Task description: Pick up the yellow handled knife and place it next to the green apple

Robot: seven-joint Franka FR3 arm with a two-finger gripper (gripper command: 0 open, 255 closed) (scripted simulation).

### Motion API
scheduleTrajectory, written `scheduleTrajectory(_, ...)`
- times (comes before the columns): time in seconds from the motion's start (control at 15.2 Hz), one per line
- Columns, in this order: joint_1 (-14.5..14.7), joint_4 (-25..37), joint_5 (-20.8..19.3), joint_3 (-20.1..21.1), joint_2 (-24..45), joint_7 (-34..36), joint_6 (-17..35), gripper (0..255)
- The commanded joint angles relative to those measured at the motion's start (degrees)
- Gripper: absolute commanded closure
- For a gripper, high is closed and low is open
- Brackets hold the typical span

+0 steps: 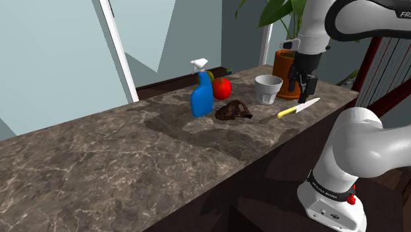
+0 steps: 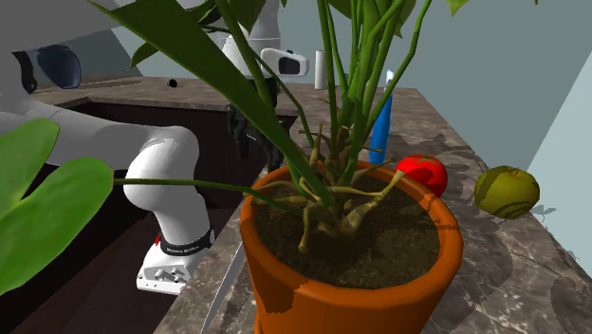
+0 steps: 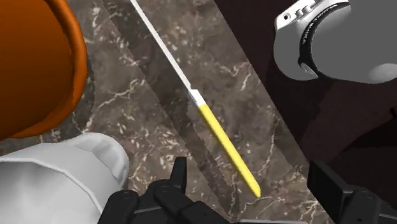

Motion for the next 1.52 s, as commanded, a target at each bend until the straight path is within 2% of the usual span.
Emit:
scheduleTrajectory(0.0, 1.4, -1.9, -4.5, -4.5, -3.3, -9.3, -0.3, 0)
scheduleTrajectory(0.4, 5.5, -2.9, -18.9, -19.7, -8.2, -34.8, -0.2, 0)
scheduleTrajectory(0.92, 3.6, -8.4, -22.7, -23.7, -9.4, -34.6, 3.9, 0)
scheduleTrajectory(1.39, 3.6, -8.4, -22.7, -23.7, -9.4, -34.6, 3.9, 0)
scheduleTrajectory(1.45, 3.6, -8.4, -22.7, -23.7, -9.4, -34.6, 3.9, 255)
